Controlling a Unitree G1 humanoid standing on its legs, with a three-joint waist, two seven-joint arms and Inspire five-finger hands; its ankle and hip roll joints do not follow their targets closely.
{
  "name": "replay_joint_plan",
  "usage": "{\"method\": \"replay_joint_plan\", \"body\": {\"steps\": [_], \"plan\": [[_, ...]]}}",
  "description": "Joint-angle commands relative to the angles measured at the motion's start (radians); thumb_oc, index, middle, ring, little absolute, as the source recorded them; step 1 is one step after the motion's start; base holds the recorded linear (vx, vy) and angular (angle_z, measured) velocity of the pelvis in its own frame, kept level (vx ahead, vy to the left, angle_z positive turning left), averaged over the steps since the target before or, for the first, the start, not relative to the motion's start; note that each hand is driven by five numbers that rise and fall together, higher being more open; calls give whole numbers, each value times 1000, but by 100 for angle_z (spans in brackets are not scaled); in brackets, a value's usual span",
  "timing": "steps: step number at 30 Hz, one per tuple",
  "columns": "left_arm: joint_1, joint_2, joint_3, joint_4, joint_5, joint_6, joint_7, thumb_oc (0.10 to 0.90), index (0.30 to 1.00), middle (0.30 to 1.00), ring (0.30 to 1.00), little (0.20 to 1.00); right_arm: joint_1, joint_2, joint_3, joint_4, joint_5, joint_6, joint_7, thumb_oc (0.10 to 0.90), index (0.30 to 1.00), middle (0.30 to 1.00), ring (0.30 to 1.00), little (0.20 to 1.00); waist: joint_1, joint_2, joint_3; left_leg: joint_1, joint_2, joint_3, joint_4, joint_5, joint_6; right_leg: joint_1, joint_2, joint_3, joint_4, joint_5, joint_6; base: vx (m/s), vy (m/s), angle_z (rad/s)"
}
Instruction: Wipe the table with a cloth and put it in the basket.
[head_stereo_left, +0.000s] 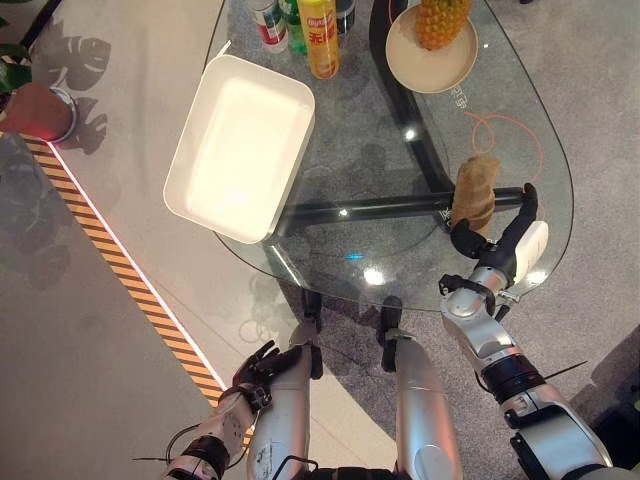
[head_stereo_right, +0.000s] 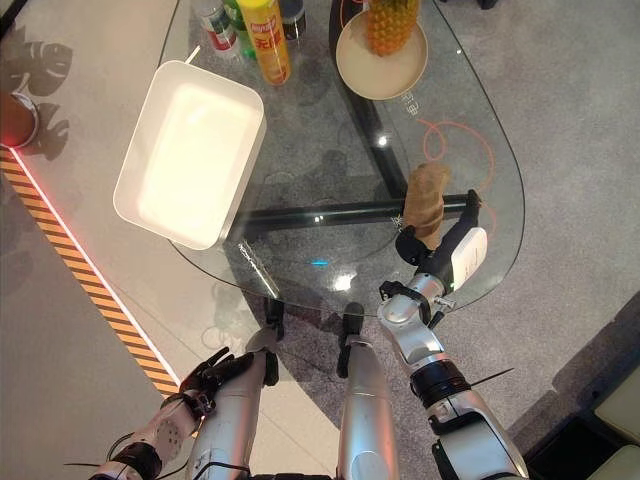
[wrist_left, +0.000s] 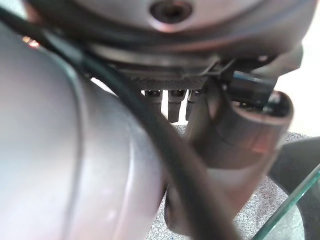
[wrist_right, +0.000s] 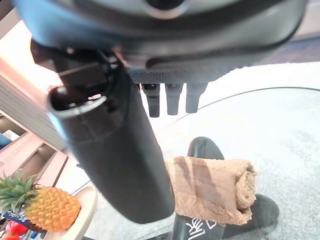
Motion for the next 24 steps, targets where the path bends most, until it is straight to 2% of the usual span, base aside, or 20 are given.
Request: {"method": "replay_joint_plan", "body": {"steps": [1,7,15,24], "plan": [[68,-50,-45,-39,-35,29,22,800,900,900,900,900,-26,-58,-30,-128,-12,-3,-88,800,900,900,900,900,-30,-9,-12,-42,-55,57,200,-197,16,3,40,-18,-166,127,14,37,17,-1],[64,-54,-57,-46,-41,32,15,800,900,900,900,900,-46,-67,-15,-113,15,8,-74,800,900,900,900,900,-25,-3,-12,-77,-60,52,209,-196,19,-34,38,-19,-156,132,14,27,7,0],[66,-51,-67,-50,-52,13,15,800,900,900,900,900,-107,-75,-8,-65,112,15,-35,800,900,900,900,900,-14,10,-12,-122,-71,47,207,-188,23,-84,42,-16,-148,140,12,11,13,0],[56,-44,-76,-80,-60,13,26,800,900,900,900,900,-130,-60,-4,-57,191,-2,-29,800,900,900,900,900,-7,17,-12,-163,-70,51,202,-178,23,-130,44,-22,-144,149,13,0,0,0]]}}
